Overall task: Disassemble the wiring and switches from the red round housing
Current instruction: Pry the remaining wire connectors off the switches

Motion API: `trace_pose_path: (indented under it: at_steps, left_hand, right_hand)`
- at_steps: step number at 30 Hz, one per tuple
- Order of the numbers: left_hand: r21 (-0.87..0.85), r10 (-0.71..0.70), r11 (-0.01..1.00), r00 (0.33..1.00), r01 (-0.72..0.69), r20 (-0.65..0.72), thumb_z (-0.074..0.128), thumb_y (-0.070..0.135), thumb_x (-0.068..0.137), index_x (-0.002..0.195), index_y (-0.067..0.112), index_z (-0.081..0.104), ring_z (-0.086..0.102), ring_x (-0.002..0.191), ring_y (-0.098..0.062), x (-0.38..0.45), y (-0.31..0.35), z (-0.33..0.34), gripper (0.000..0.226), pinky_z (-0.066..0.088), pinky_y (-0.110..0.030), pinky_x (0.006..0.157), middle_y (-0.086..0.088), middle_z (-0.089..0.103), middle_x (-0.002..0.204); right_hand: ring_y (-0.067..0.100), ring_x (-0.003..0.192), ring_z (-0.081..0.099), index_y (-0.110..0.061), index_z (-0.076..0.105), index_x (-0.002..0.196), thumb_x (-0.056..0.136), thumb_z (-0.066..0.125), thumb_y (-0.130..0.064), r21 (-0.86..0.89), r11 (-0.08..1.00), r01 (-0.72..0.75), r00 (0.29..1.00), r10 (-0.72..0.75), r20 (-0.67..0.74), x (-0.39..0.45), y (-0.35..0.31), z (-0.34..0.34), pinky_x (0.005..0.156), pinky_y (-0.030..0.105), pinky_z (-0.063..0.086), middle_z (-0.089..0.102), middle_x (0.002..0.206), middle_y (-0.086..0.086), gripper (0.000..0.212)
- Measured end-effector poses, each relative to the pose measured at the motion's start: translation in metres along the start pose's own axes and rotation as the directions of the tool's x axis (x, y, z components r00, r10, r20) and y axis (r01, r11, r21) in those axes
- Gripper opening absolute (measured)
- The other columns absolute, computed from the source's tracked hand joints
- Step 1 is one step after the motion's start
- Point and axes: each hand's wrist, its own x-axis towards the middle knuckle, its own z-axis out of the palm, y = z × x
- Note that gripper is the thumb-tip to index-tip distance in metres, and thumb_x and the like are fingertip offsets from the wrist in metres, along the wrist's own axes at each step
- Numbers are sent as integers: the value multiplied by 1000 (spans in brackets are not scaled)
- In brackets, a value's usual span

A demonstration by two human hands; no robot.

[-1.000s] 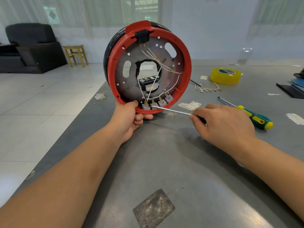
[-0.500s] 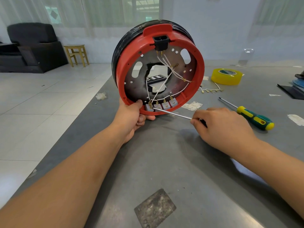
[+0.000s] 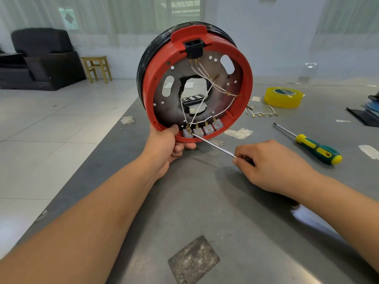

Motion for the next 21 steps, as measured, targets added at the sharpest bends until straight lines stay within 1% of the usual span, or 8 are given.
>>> trace_pose_path:
  at_steps: [4,11,13,15,17,19,21]
  left_hand:
    - [-8,-4,1000,1000,4,-16,38,16,112,139,0,39,39,35,-12,-3,2,2,31,31,-21,36,-33,75,85]
    - [-6,-19,1000,999,19,-31,37,15,113,138,-4,43,43,35,-10,-10,6,5,32,33,-20,38,-33,75,85]
    - [-17,-23,1000,999,23,-39,37,14,113,139,-3,43,47,36,-10,-12,6,6,32,34,-19,38,-36,74,89]
    - [-43,-28,999,999,26,-46,36,12,112,141,-1,42,55,38,-12,-14,7,7,32,36,-19,38,-41,71,98]
    - [-85,-46,995,998,42,-44,36,11,112,141,0,42,63,43,-16,-15,7,8,32,40,-19,39,-41,71,100]
    - [-138,-76,988,996,69,-43,37,11,111,140,1,42,71,52,-22,-15,7,9,31,44,-21,41,-36,74,93]
    - [-172,-93,982,994,82,-52,38,11,111,140,1,42,76,61,-26,-15,7,10,31,47,-22,42,-31,76,91]
  right_hand:
    - [28,77,56,-26,49,87,103,38,-47,-41,999,1,1000,-2,-20,-3,-7,2,60,40,49,57,77,-3,28]
    - [27,78,59,-26,52,91,104,36,-47,-33,999,2,999,-3,-39,-5,-10,4,66,44,55,59,79,-3,29]
    - [26,77,59,-26,52,92,104,35,-47,-38,999,3,999,-5,-44,-5,-11,5,65,44,55,59,79,-4,30]
    - [26,77,58,-26,51,92,104,35,-47,-46,999,1,999,-3,-54,-5,-11,6,64,43,55,58,80,-5,30]
    - [27,77,58,-26,50,90,104,35,-47,-52,999,-1,998,-3,-67,-5,-11,6,63,42,53,57,80,-5,29]
    - [26,76,56,-26,49,89,104,35,-46,-45,999,-2,997,-2,-77,-5,-12,6,61,41,52,55,77,-5,29]
    - [26,76,56,-26,50,88,104,35,-46,-37,999,1,997,-3,-79,-5,-12,6,61,41,52,54,76,-6,29]
